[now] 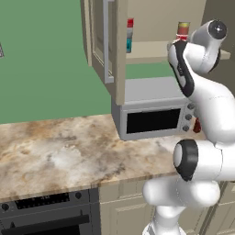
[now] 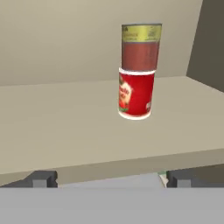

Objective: Stack two cans on top of the other two cans in the cabinet.

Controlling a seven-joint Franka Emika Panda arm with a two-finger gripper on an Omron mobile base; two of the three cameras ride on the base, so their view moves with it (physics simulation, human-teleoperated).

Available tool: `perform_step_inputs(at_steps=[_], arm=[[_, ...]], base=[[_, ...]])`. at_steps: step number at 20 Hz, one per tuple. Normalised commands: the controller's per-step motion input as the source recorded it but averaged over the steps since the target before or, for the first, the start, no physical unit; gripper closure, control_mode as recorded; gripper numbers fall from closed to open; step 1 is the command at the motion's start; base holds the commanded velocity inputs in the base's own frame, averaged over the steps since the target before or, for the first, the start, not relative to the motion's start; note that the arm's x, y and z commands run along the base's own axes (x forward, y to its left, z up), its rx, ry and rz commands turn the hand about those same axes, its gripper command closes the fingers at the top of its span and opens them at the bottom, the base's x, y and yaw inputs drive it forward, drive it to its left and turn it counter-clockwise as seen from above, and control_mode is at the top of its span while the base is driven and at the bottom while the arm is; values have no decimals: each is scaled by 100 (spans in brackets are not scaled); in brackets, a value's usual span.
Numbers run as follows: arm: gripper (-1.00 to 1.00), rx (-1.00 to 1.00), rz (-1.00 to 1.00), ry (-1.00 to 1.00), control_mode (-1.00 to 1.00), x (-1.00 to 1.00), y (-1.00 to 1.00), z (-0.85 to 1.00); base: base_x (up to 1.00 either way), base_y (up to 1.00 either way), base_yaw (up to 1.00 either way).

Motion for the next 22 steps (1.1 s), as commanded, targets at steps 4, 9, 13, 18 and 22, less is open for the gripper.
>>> perform_step_inputs(at_steps=[4,9,13,18,22], arm=[[-100,0,0,5,-100,-81,26,-10],[-100,0,0,2,-100,-88,23,-13],[-100,0,0,5,-100,-82,29,-25],[-100,0,0,2,-100,-50,39,-68],[-100,0,2,0,-100,-42,43,-76]], base=[[0,0,0],[0,0,0],[0,0,0],[0,0,0],[0,0,0]])
